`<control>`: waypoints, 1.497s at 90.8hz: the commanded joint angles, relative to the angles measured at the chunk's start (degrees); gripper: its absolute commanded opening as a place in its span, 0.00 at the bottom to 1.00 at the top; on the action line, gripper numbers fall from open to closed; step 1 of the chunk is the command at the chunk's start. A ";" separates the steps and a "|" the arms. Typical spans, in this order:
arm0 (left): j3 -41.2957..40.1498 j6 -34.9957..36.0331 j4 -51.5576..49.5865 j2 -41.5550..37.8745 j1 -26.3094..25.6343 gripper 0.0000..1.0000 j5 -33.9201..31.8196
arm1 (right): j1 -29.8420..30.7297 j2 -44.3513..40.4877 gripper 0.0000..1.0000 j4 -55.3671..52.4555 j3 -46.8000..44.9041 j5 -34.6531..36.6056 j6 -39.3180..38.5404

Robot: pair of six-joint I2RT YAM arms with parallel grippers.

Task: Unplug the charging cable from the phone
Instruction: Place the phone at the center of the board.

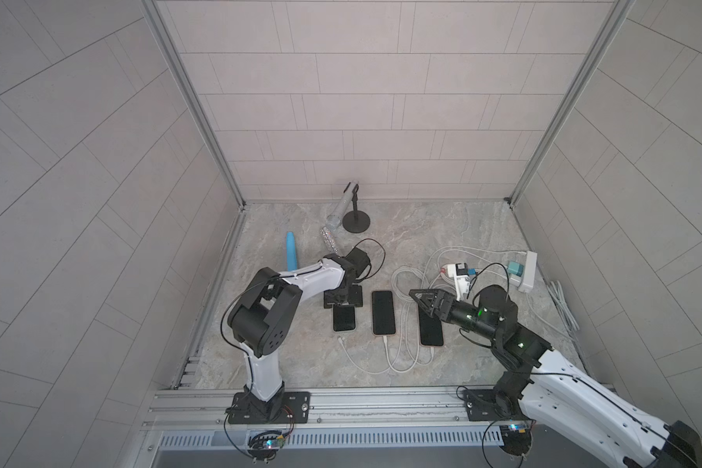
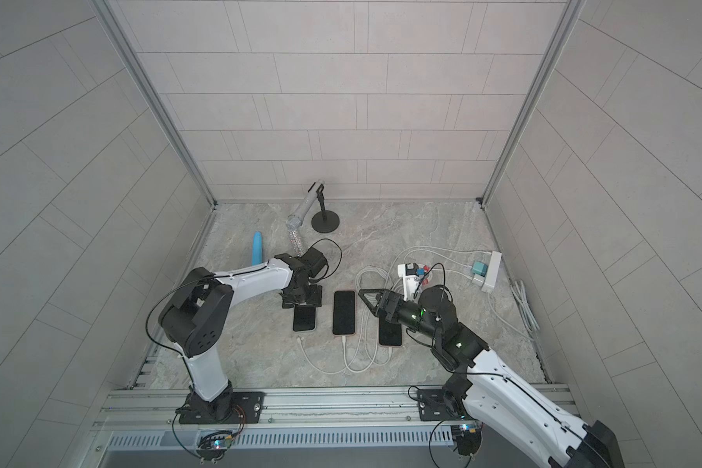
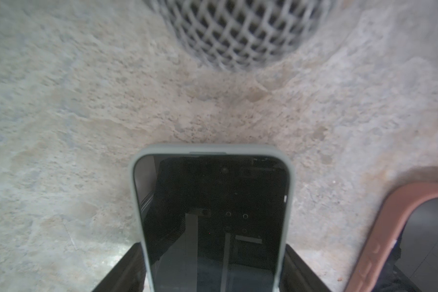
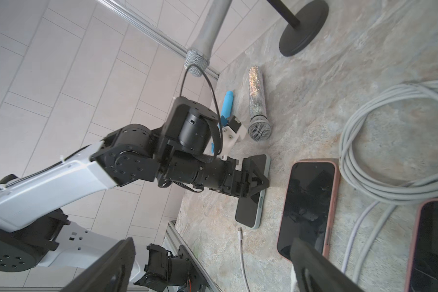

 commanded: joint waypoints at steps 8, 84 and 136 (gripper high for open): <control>1.35 0.67 0.54 1.28 -0.32 0.12 0.36 | -1.47 -7.36 1.00 -2.81 -2.23 3.10 0.91; 0.28 0.77 -2.20 -7.77 -0.82 0.90 2.91 | -2.08 -5.94 0.98 -16.07 3.35 4.48 -7.62; 4.36 -2.00 -4.98 -10.86 -10.68 0.96 8.10 | -2.08 -3.28 0.97 -21.19 2.94 8.75 -9.90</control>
